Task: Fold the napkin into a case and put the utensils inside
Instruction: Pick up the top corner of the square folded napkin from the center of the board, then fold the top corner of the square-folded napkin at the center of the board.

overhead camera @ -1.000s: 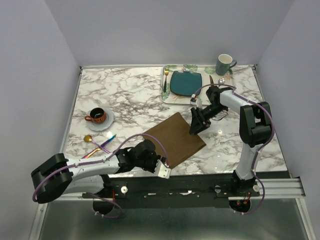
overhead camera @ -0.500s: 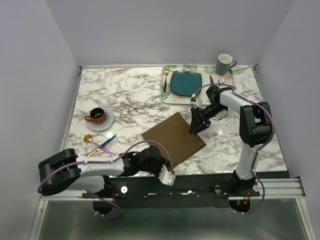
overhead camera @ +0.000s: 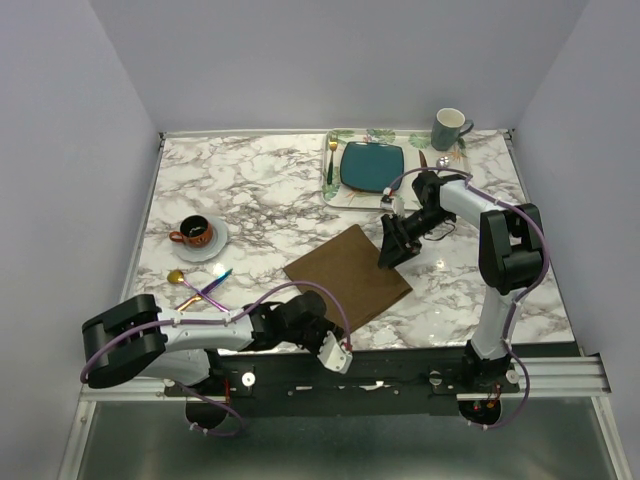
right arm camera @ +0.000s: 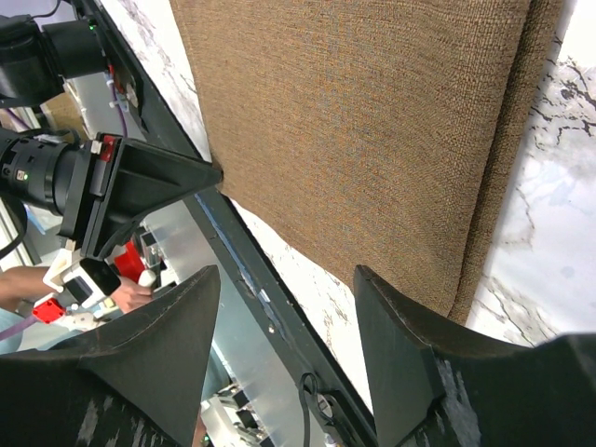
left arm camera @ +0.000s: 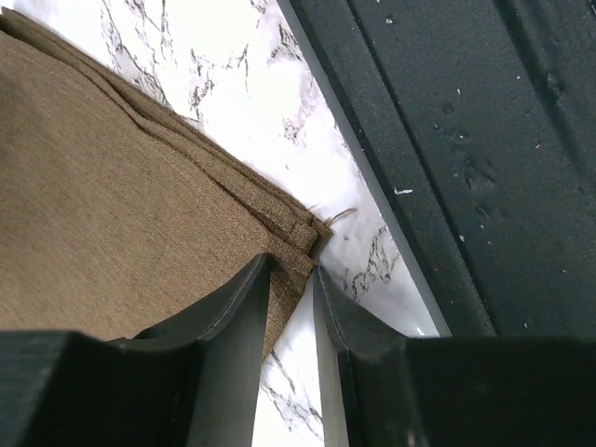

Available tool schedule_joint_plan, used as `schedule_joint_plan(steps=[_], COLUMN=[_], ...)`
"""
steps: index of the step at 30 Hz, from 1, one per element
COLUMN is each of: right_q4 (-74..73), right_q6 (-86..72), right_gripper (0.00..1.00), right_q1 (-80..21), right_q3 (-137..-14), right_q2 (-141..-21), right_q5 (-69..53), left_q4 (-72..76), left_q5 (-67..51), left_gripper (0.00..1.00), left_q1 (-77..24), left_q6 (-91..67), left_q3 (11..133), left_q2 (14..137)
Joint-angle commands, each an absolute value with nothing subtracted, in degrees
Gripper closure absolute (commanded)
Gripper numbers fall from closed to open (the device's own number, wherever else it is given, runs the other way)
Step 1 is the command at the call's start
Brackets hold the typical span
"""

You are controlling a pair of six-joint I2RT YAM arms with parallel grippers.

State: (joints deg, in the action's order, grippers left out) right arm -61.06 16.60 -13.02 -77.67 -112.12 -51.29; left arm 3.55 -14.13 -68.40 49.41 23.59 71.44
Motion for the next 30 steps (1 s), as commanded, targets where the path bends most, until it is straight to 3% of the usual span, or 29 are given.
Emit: schedule_joint_plan(steps=[1, 10, 16, 22, 30], right_q4=[-60.29, -60.56, -60.73, -61.00, -62.40], right_q6=[17.75, 17.40, 17.23, 16.88, 16.79], right_gripper=[0.32, 0.31, 0.31, 0.30, 0.16], right_q1=[-12.83, -12.83, -12.83, -12.57, -11.60], right_q3=[-77.34, -78.66, -79.19, -80.68, -85.51], right_q2=[-113.03, -114.08, -113.91, -114.43, -116.28], right_q5=[-51.42, -52.21, -51.94, -51.59, -51.33], left_q4=[3.16, 1.49, 1.23, 0.44, -3.34], left_q5=[-14.07, -14.32, -15.64, -19.42, -23.37], left_gripper=[0.69, 0.78, 1.00, 1.00, 1.00], left_q1=[-68.82, -67.33, -63.73, -56.52, -46.77], left_q6=[48.25, 48.69, 47.20, 44.48, 38.95], left_q3=[24.87, 26.10, 30.75, 38.48, 53.69], left_q2=[70.58, 67.24, 69.60, 76.01, 90.86])
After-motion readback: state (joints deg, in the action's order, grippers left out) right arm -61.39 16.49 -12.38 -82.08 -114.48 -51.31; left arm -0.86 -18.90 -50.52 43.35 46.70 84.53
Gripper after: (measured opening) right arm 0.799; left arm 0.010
